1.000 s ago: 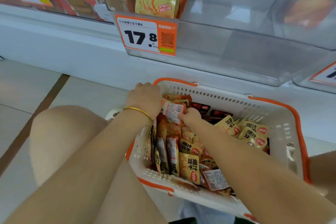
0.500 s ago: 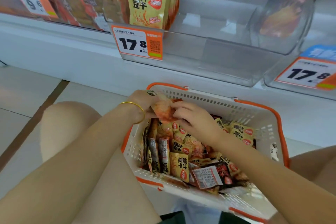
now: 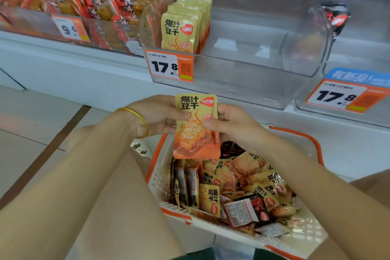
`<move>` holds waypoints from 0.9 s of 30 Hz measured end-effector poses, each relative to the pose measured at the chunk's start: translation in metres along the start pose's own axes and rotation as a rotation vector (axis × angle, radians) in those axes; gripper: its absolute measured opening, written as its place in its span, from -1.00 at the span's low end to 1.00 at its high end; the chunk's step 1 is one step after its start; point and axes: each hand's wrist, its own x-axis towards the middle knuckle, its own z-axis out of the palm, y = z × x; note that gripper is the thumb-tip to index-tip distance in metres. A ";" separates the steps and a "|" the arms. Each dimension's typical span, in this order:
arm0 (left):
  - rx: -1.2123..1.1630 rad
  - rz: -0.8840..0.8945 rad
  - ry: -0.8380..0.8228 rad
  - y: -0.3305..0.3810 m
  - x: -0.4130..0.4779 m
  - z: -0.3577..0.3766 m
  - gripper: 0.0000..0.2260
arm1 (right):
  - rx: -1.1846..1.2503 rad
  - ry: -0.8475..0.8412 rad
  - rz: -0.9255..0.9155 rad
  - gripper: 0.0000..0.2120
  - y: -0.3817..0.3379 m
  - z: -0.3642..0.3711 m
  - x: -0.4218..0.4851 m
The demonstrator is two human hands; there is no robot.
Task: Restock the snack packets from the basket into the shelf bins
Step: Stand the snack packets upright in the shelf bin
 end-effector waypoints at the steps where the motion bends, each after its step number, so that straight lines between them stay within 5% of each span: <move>1: 0.012 0.029 -0.004 0.007 -0.005 -0.002 -0.72 | 0.010 -0.030 -0.014 -0.86 -0.009 -0.002 -0.001; 4: -0.035 0.188 0.085 0.034 -0.021 -0.008 -0.77 | 0.065 -0.025 -0.077 -0.88 -0.049 -0.012 -0.002; 7: -0.027 0.419 0.428 0.063 -0.023 -0.012 -0.90 | 0.150 0.101 -0.170 -0.92 -0.099 -0.025 0.009; 10: 0.387 0.711 0.890 0.077 -0.004 -0.027 -0.92 | 0.108 0.306 -0.259 -0.92 -0.133 -0.032 0.041; 12: 0.805 0.764 1.046 0.078 0.011 -0.038 -0.88 | 0.059 0.427 -0.292 -0.86 -0.142 -0.033 0.069; 17: 1.083 0.682 1.013 0.069 0.036 -0.040 -0.54 | -0.326 0.471 -0.197 -0.66 -0.125 -0.021 0.128; 23: 1.136 0.658 0.998 0.058 0.045 -0.041 -0.40 | -0.995 0.511 -0.085 -0.60 -0.111 -0.025 0.160; 27: 1.133 0.665 0.995 0.056 0.047 -0.042 -0.39 | -1.015 0.475 -0.019 -0.55 -0.108 -0.024 0.172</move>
